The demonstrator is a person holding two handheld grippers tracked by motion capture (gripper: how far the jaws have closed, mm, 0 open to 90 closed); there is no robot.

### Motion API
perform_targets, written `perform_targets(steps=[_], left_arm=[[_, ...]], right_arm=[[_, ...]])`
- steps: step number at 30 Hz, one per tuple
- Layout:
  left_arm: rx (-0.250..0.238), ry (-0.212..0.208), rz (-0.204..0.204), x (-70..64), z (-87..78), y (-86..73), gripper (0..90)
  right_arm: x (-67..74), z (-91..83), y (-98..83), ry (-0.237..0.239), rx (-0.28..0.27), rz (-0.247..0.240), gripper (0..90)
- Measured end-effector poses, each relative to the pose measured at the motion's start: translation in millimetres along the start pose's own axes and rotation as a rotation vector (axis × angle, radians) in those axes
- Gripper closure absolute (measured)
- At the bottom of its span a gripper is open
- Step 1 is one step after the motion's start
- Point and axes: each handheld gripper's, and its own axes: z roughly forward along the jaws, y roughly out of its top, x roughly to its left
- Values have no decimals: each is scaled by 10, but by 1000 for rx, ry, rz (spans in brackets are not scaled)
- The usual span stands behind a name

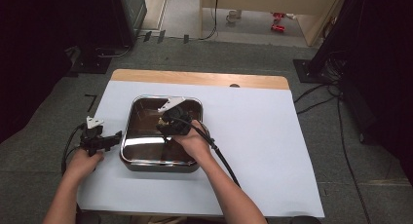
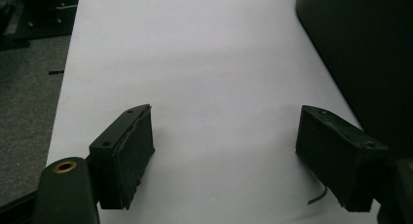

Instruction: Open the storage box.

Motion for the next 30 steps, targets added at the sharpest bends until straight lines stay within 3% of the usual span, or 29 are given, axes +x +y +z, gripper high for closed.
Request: perform_targets(steps=[13,30], left_arm=[[0,0,0,0,0,0,213],[2,-1,0,0,-1,1,213]], right_arm=[[-71,-231,119,16,-19,31,589],[-98,-532,239,-18,-20,-15,590]])
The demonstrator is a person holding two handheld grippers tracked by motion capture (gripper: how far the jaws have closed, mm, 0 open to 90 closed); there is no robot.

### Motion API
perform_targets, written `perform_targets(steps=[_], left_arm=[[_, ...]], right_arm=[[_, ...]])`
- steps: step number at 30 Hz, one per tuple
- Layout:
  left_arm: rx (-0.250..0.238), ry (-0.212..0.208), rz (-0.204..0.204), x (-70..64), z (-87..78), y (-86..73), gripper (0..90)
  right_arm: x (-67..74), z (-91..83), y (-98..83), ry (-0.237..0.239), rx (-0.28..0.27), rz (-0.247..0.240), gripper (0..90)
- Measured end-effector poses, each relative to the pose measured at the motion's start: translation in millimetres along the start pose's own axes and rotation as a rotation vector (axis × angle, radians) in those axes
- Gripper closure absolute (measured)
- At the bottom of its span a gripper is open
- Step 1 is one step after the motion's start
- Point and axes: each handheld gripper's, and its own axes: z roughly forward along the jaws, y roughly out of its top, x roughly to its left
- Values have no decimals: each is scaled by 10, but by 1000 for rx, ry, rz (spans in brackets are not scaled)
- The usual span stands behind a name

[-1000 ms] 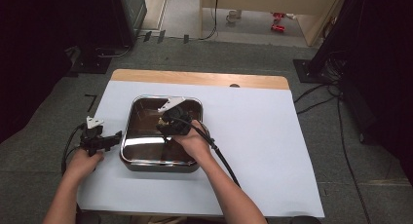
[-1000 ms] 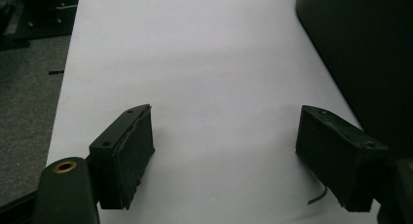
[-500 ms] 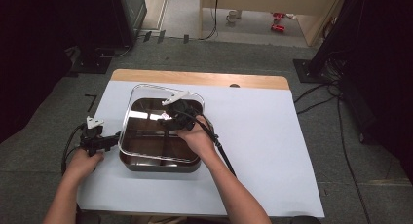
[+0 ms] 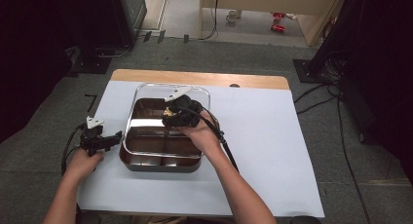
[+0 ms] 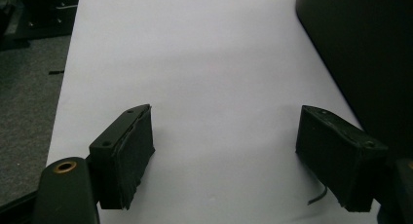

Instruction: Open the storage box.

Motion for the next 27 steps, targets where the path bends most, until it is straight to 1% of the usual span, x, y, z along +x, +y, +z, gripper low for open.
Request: perform_targets(steps=[4,8,9,10,11,12,14,15,16,19,20,21,25,26,27], left_arm=[[0,0,1,1,0,0,213],[0,1,1,0,0,0,213],[0,1,1,0,0,0,213],[0,1,1,0,0,0,213],[0,1,1,0,0,0,213],[0,1,1,0,0,0,213],[0,1,1,0,0,0,213],[0,1,1,0,0,0,213],[0,1,1,0,0,0,213],[0,1,1,0,-1,0,213],[-1,1,1,0,0,0,213],[-1,1,1,0,0,0,213],[-1,2,1,-1,1,0,213],[-1,2,1,-1,1,0,213],[-1,2,1,-1,1,0,213]], right_arm=[[-48,-44,-25,-6,20,6,591],[-109,-102,-78,-15,26,16,591],[-149,-144,-110,-23,26,18,590],[-149,-144,-110,-23,26,18,590],[-173,-168,-127,-29,25,20,590],[-224,-217,-164,-32,23,29,591],[-280,-269,-207,-30,17,49,590],[-310,-294,-230,-33,15,53,590],[-310,-294,-230,-33,15,53,590],[-381,-371,-297,-50,22,64,590],[-437,-430,-355,-58,18,69,590],[-437,-430,-355,-58,18,69,590],[-535,-534,-453,-69,19,89,590],[-586,-595,-506,-80,20,101,591],[-618,-623,-534,-82,17,99,590]])
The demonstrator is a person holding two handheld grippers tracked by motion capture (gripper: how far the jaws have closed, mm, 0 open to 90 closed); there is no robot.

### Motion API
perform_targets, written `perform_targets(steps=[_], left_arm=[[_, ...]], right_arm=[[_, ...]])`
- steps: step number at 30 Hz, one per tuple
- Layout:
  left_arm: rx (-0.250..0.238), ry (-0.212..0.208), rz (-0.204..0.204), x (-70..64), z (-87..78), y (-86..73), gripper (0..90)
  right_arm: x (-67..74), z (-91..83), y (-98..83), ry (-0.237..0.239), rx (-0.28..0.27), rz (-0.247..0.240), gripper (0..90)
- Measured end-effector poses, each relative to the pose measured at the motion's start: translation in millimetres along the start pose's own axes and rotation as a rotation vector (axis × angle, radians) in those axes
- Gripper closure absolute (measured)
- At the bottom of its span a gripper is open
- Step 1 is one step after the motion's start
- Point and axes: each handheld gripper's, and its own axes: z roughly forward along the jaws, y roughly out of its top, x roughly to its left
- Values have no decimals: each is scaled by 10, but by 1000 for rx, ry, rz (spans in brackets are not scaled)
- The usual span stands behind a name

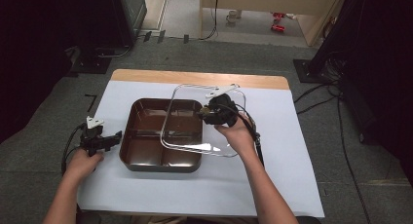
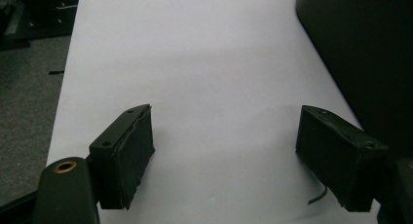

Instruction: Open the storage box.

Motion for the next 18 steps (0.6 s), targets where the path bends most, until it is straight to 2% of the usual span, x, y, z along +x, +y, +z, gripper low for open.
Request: perform_targets(steps=[4,10,18], left_arm=[[0,0,0,0,0,0,213],[0,0,1,0,0,0,213],[0,0,-1,-1,0,0,213]], right_arm=[[-107,-92,-87,-5,-1,12,590],[-312,-274,-265,-40,-7,39,590],[-524,-399,-465,-74,0,36,590]])
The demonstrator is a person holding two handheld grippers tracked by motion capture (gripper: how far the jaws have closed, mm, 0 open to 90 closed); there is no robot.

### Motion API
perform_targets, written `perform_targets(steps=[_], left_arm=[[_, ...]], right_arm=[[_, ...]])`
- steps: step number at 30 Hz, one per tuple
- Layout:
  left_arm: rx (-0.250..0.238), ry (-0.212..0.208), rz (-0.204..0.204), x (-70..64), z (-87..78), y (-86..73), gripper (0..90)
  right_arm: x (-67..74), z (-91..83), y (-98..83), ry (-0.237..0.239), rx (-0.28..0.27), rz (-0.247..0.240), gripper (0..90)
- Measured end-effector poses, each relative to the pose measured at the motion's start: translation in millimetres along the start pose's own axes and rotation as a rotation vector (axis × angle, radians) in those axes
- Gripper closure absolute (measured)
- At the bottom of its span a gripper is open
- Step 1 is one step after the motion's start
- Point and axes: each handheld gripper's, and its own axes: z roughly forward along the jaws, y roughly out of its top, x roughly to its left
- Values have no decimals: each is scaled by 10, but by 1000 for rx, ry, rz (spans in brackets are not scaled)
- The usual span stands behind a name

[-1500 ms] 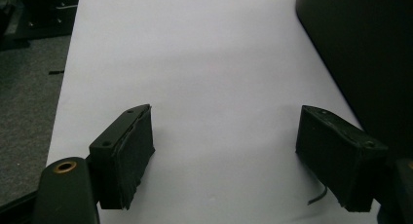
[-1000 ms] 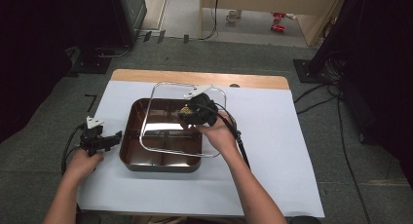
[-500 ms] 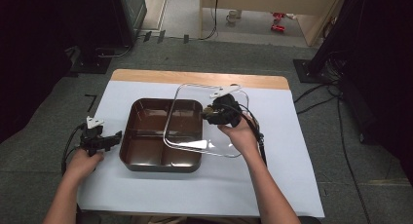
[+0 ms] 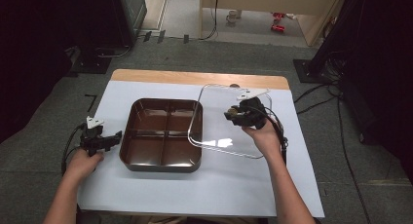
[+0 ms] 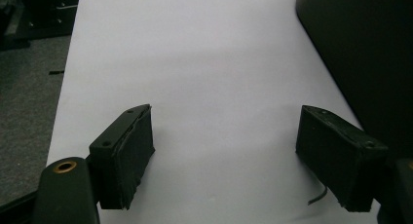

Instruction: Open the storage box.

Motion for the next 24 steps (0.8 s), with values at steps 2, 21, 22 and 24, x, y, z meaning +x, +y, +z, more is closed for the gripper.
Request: perform_targets(steps=[2,21,22,24], left_arm=[[3,0,3,1,-2,0,213],[2,0,2,1,-1,0,213],[2,0,2,1,-1,0,213],[2,0,2,1,-1,0,213]], right_arm=[[-71,-23,-63,-14,5,10,590],[-610,303,-492,-134,60,117,590],[-610,346,-493,-142,61,115,590],[-609,391,-497,-145,58,116,590]])
